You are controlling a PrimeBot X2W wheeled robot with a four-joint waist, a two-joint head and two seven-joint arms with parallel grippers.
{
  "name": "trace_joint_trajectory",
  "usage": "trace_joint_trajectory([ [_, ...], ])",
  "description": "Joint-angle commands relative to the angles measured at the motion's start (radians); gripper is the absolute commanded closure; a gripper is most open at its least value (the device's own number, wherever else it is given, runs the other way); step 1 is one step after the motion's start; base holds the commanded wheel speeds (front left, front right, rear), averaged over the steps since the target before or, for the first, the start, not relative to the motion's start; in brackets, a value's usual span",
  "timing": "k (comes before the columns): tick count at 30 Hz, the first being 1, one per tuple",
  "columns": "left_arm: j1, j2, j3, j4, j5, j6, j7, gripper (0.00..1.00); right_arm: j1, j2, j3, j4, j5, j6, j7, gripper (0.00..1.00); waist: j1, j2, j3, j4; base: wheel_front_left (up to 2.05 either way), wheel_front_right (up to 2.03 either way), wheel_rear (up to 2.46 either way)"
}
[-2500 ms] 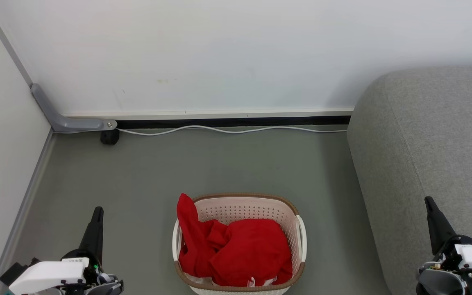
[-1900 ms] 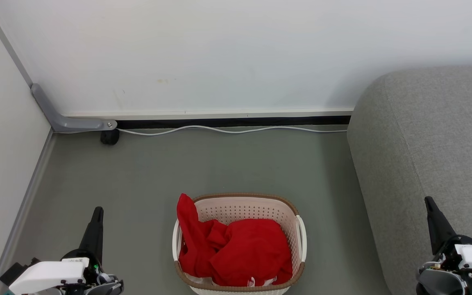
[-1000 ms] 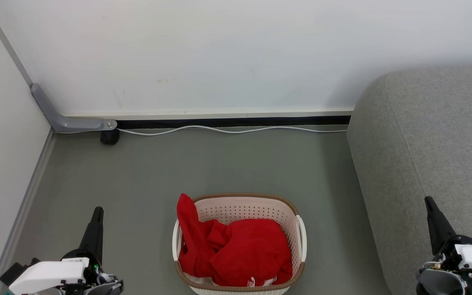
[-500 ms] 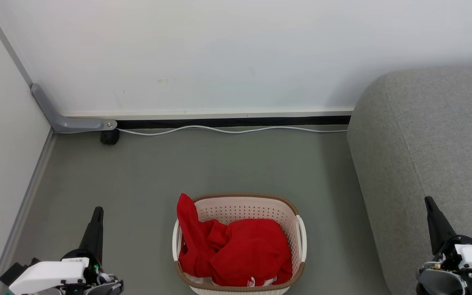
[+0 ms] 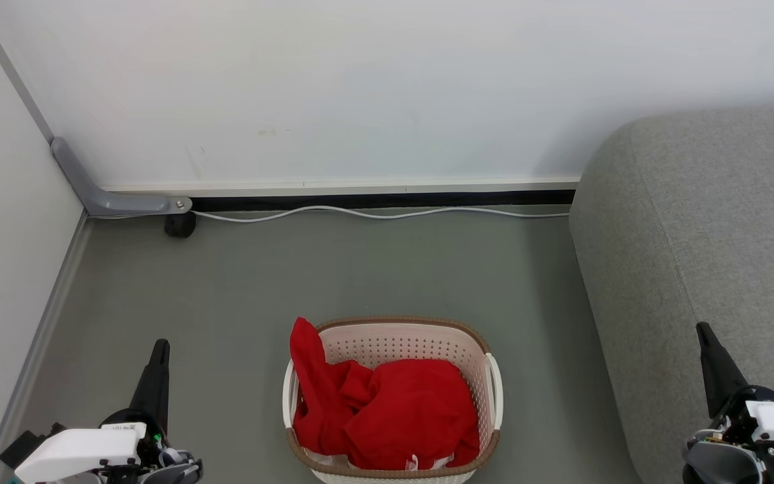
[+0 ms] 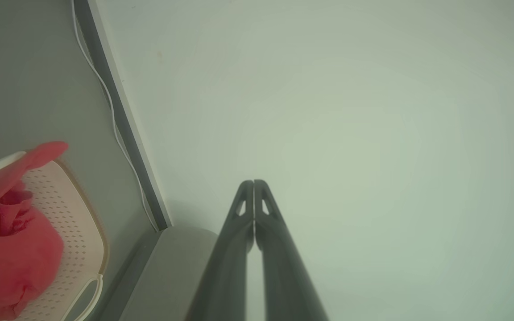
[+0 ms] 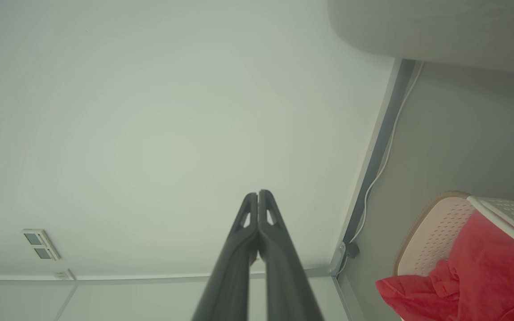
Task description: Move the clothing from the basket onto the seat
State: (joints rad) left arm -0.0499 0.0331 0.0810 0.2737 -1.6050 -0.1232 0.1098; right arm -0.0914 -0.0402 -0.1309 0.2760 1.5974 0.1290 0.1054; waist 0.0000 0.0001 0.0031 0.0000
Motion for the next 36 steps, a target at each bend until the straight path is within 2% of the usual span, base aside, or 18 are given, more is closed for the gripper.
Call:
trace_joint_trajectory([
  [1,-0.058,0.017,0.032,-0.029,-0.004,-0.007,0.003,1.00,-0.016,-0.010,0.018,-0.031,0.012,0.002,0.008,1.00,0.0000,-0.0001,0.000,0.000,0.00,0.00,0.00],
  [36,-0.058,0.017,0.032,-0.029,-0.004,-0.007,0.003,1.00,-0.016,-0.010,0.018,-0.031,0.012,0.002,0.008,1.00,0.0000,-0.0001,0.000,0.000,0.00,0.00,0.00],
])
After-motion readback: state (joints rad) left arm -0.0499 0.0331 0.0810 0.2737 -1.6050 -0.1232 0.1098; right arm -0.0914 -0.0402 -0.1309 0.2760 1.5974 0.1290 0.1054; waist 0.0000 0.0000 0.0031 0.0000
